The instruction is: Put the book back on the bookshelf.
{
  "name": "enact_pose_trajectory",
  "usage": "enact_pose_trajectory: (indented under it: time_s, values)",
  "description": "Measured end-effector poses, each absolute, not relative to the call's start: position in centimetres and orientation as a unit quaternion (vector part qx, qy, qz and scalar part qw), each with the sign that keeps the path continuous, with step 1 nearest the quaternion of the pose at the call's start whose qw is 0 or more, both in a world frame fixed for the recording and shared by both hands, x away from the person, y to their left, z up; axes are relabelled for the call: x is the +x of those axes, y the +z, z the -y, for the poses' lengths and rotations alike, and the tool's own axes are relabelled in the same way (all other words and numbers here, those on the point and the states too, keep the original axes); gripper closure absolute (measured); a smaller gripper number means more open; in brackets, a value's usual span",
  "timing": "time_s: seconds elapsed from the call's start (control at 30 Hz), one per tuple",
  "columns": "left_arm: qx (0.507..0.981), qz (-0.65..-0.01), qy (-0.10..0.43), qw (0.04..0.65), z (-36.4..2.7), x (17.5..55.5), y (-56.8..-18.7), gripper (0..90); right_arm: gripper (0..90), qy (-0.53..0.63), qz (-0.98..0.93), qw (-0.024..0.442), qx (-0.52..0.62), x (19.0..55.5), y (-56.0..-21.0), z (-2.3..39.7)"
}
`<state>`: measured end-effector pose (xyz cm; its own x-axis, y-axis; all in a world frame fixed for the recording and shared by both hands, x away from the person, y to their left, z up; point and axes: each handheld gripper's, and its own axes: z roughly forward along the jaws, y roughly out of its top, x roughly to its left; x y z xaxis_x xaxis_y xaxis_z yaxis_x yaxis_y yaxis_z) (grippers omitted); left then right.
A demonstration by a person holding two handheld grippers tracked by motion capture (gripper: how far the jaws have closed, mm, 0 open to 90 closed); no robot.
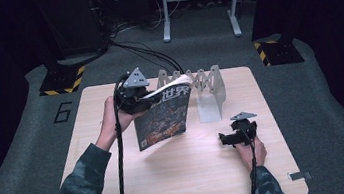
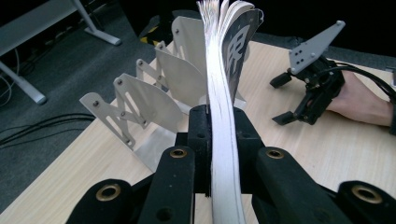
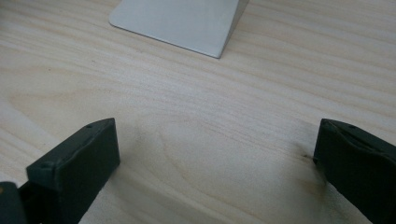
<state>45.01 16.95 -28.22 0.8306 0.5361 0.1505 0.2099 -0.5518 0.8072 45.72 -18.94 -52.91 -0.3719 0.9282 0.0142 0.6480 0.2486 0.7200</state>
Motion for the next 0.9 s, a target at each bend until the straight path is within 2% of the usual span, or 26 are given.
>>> enact_pose_trajectory:
  time_s: [0.9]
  values:
    - [0.823, -0.281, 0.235, 0.434, -17.1, 46.9, -27.9, 82.1, 0.0, 0.328, -0.761, 0.214, 0.518, 45.7, -52.9, 18.9]
